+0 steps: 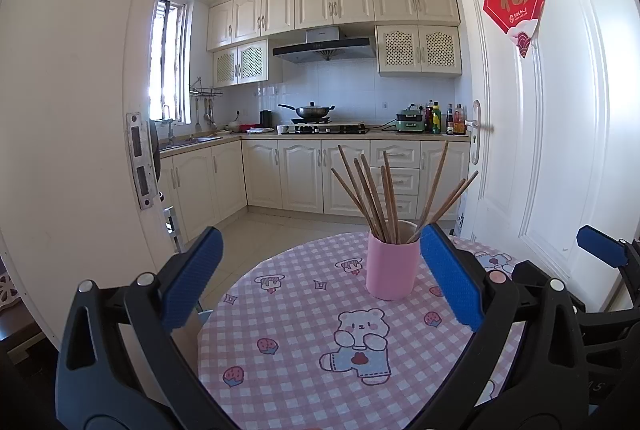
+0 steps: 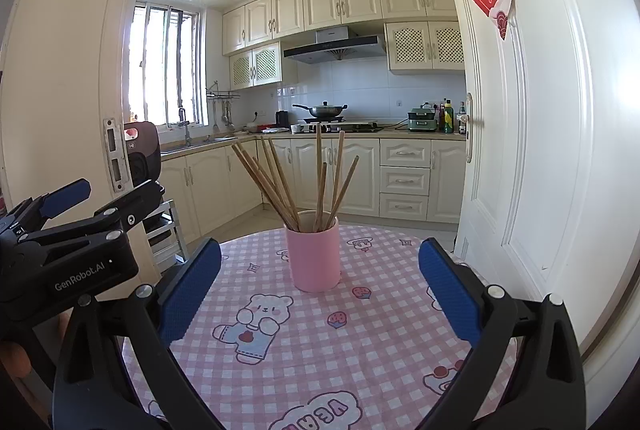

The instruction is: Organize utensils

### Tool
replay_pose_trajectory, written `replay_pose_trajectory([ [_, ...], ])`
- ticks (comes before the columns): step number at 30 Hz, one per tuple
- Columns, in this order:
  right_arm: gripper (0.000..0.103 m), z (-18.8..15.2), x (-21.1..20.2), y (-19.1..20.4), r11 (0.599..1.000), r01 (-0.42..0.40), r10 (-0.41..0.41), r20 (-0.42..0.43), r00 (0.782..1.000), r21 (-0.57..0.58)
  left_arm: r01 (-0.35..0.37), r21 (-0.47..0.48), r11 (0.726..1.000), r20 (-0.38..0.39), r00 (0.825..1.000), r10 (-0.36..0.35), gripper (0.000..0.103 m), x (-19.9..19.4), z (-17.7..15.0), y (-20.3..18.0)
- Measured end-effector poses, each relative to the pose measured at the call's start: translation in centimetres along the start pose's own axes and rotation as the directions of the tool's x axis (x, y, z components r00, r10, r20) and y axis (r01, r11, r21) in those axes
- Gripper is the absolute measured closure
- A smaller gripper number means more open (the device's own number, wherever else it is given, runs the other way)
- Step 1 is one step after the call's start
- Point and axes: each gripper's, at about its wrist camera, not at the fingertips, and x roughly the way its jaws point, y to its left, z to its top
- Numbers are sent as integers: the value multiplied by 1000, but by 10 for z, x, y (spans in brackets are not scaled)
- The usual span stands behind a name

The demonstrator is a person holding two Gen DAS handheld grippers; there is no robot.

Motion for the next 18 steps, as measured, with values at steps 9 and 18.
replay_pose_trajectory([
  [9, 8, -3, 8, -2, 1000, -2, 2, -18, 1000, 3, -2, 3, 1000, -21, 1000, 2, 6, 9, -4, 0],
  [18, 8, -12, 28, -2, 1000, 2, -2, -70, 998, 0, -1, -4, 1000, -108, 994, 0, 6, 30, -14, 1],
])
